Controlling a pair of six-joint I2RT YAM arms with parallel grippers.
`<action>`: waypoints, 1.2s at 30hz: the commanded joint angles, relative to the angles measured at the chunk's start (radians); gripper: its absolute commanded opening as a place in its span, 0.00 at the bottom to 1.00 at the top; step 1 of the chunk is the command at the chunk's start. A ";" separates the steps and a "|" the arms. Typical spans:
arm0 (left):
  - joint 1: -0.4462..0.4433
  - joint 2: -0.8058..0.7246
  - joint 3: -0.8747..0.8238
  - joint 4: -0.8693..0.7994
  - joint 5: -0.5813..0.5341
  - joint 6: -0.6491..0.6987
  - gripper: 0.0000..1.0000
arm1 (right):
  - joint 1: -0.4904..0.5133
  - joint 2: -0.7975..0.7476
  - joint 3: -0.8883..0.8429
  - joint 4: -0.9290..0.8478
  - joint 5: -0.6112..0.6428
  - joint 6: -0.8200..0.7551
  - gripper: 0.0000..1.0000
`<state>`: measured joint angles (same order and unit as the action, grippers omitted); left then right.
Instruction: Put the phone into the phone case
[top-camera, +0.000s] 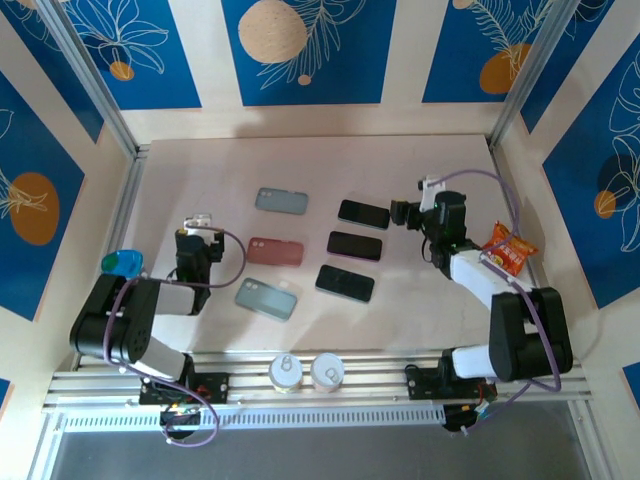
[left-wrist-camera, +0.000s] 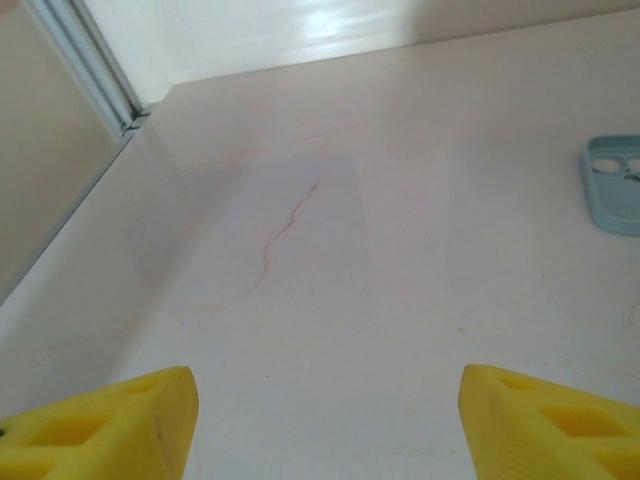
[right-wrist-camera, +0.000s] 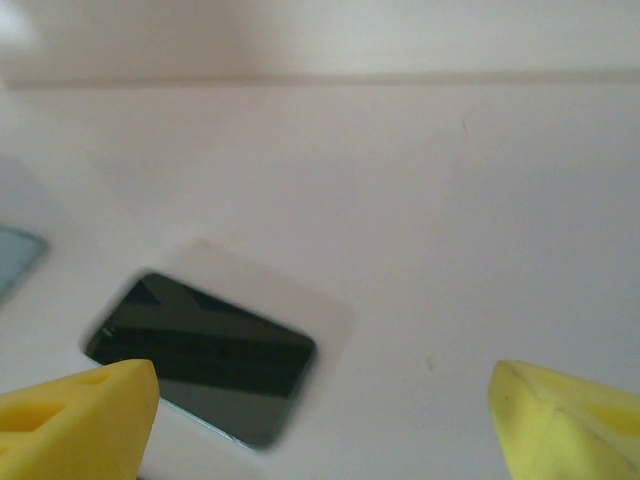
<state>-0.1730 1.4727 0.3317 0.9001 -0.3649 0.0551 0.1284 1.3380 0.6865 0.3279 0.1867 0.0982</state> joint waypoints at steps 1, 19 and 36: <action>-0.014 -0.138 0.118 -0.231 -0.087 0.008 0.67 | 0.024 -0.041 0.049 -0.228 -0.013 0.012 0.87; -0.262 -0.346 0.433 -1.067 0.095 -0.413 0.67 | 0.170 0.325 0.443 -0.712 -0.074 -0.034 0.96; -0.295 -0.398 0.412 -1.131 0.135 -0.433 0.73 | 0.180 0.505 0.552 -0.822 -0.184 0.085 0.96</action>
<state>-0.4564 1.0851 0.7341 -0.2161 -0.2420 -0.3626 0.3012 1.8225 1.2118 -0.4660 0.0647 0.1493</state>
